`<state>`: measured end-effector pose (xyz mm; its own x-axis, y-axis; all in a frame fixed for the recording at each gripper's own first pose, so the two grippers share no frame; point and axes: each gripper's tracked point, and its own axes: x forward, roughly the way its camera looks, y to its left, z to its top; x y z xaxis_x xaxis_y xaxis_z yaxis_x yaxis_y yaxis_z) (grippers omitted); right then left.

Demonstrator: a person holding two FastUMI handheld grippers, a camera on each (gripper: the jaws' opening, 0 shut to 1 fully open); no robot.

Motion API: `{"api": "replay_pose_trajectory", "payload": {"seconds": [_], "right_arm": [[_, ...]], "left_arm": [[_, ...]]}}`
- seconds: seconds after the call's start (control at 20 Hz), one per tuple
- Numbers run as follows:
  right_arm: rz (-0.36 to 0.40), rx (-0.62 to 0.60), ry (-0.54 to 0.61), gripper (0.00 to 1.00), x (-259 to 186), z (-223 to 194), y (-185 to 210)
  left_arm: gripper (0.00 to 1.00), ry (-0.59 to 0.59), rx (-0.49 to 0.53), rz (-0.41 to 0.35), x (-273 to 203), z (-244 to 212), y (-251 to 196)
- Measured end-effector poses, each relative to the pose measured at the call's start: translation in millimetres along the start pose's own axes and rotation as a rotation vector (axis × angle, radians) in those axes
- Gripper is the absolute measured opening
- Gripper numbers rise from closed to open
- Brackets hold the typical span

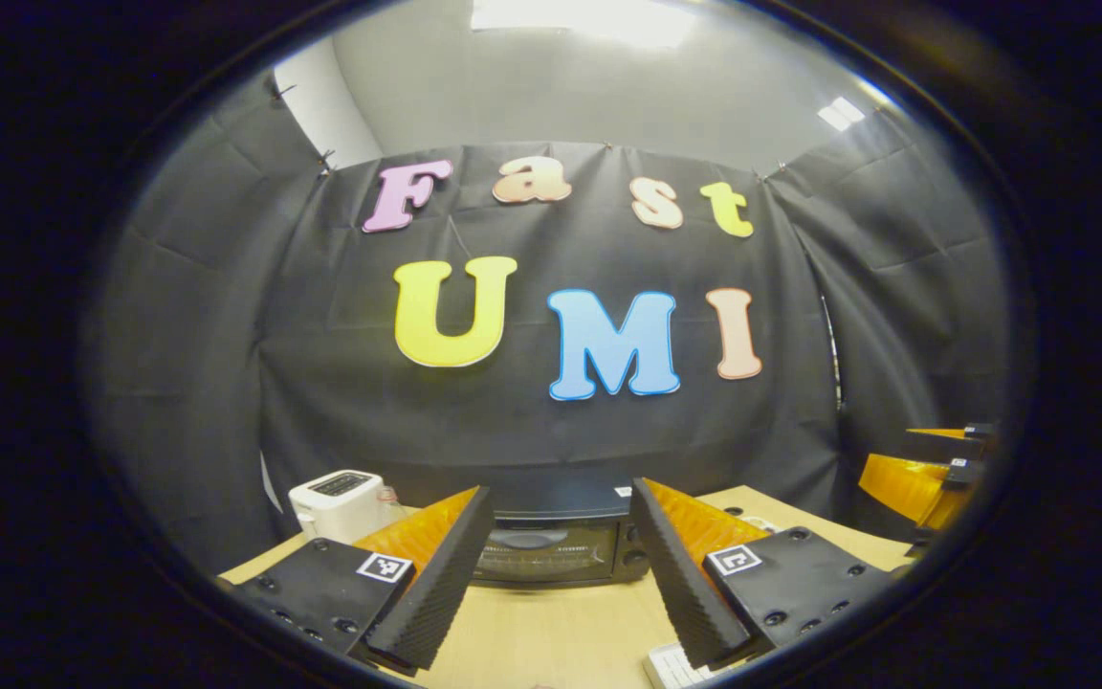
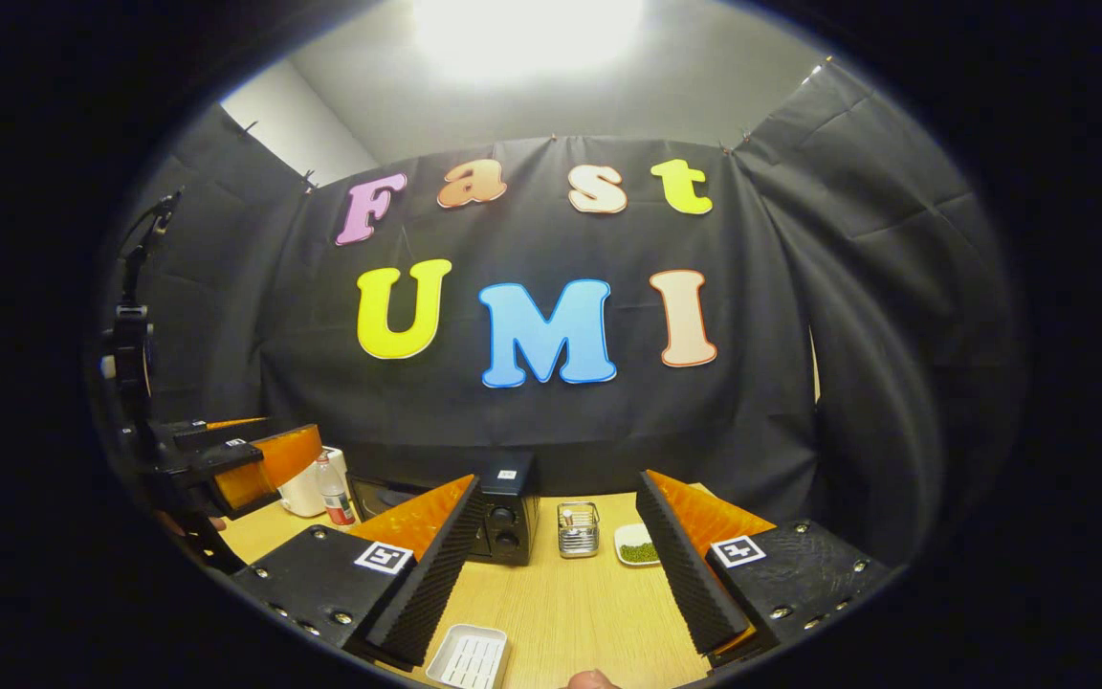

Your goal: Open the electric oven with the left hand, put the food in, and close the electric oven.

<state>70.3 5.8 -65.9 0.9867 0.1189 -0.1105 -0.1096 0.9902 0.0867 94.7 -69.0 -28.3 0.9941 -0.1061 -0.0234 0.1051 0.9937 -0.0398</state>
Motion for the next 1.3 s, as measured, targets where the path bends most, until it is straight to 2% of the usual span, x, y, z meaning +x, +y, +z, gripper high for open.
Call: {"api": "replay_pose_trajectory", "payload": {"seconds": [0.1, 0.25, 0.3, 0.45, 0.75, 0.8, 0.85, 0.9, 1.05, 1.1, 1.15, 1.2, 1.3], "right_arm": [[0.013, 0.010, -0.009, 0.97, -16.6, 5.5, -2.9], [0.028, 0.036, -0.018, 0.98, -38.7, 10.0, -3.8], [0.028, 0.034, -0.011, 0.97, -45.0, 9.5, -4.6], [0.034, 0.029, 0.013, 0.98, -64.1, 10.4, -2.1], [0.031, 0.021, -0.035, 0.98, -78.8, 28.3, 15.1], [0.026, 0.013, -0.048, 0.98, -77.7, 32.1, 17.6], [0.025, -0.004, -0.052, 0.98, -75.4, 32.7, 20.0], [0.033, -0.022, -0.058, 0.98, -74.5, 35.2, 24.2], [0.017, -0.017, -0.071, 0.98, -72.8, 43.7, 29.8], [0.009, -0.009, -0.077, 0.98, -73.8, 45.6, 32.4], [0.008, -0.001, -0.080, 0.98, -75.2, 46.1, 36.7], [0.017, 0.008, -0.079, 0.98, -76.1, 46.2, 42.3], [0.035, 0.019, -0.064, 0.98, -76.0, 43.7, 49.6]], "left_arm": [[1.00, -0.012, 0.025, 0.013, -29.3, 11.1, -2.2], [0.90, -0.024, 0.038, 0.032, -66.1, 26.0, -8.0], [1.00, -0.031, 0.035, 0.036, -75.4, 30.7, -9.5], [1.00, -0.041, 0.040, 0.049, -99.9, 41.6, -6.4], [1.00, -0.031, 0.046, 0.072, -129.7, 51.1, 16.2], [0.90, -0.037, 0.057, 0.081, -135.1, 55.1, 22.9], [1.00, -0.044, 0.068, 0.092, -138.2, 58.6, 30.2], [0.90, -0.046, 0.071, 0.105, -142.4, 59.7, 37.0], [0.90, -0.028, 0.046, 0.131, -151.9, 52.5, 51.2], [1.00, -0.033, 0.049, 0.147, -154.5, 54.0, 58.8], [1.00, -0.033, 0.055, 0.162, -156.2, 54.2, 64.6], [0.90, -0.034, 0.057, 0.170, -158.5, 55.4, 67.9], [1.00, -0.044, 0.061, 0.174, -161.3, 60.6, 71.4]]}}
